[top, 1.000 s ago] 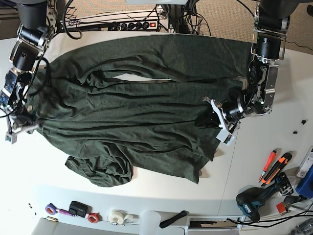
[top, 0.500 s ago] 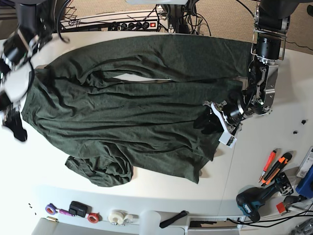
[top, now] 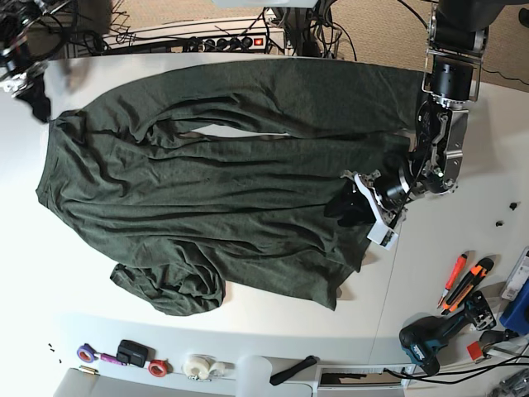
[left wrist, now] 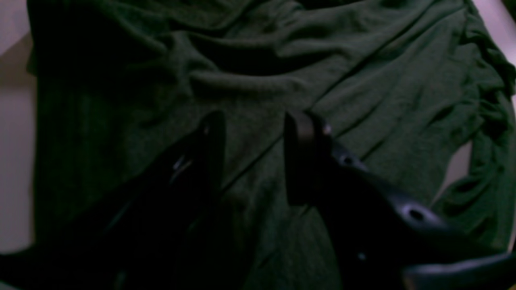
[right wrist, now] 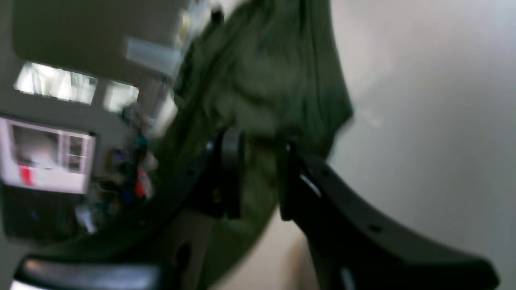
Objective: Layout the t-shirt on the table in an organized manner, then fold the t-shirt properly
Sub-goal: 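Grasp the shirt shoulder with the right gripper and pull it outward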
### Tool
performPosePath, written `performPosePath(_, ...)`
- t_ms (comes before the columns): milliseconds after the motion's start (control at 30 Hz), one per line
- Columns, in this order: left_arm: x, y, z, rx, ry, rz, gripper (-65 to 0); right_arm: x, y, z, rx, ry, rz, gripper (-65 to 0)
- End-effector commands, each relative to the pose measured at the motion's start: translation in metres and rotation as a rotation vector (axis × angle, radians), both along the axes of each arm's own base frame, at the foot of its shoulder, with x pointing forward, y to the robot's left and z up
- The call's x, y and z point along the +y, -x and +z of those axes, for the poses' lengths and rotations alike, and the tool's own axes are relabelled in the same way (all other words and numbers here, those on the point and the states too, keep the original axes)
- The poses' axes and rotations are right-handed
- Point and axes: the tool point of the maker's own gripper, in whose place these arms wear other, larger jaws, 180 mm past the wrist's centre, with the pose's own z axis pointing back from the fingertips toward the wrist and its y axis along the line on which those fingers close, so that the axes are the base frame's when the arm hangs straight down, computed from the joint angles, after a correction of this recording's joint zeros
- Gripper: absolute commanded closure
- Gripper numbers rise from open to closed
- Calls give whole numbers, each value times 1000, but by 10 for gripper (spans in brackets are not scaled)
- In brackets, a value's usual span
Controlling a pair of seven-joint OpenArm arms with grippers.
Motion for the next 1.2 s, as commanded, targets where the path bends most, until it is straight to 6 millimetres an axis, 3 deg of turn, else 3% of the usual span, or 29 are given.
performPosePath(0,0,-12,21,-59,35,9,-249,-1,-1,18,-39,59,20,-145)
performPosePath(133,1,-12,20,-58,33,9,-249,40,14,12,-7,90,86,-145)
performPosePath(367,1,-8,14,-32,14,-3,-249,93,25,-21,1,-58,68,-147)
performPosePath(433,1,-8,14,-31,12,-4,-249,103,24,-25,0,-82,75,-196)
performPosePath(533,1,-8,13,-28,10,-5,-249,109,19,-31,12,-80,83,-313)
performPosePath(733,3,-4,7,-21,-20,-10,-249,96,28,-49,108,-84,-24,-316)
performPosePath(967,2,-4,7,-21,-18,-10,-249,98,25,-26,-21,-105,-5,-316)
performPosePath(1167,3,-4,7,-21,-19,-10,-249,95,28,-24,-34,-103,-28,-316)
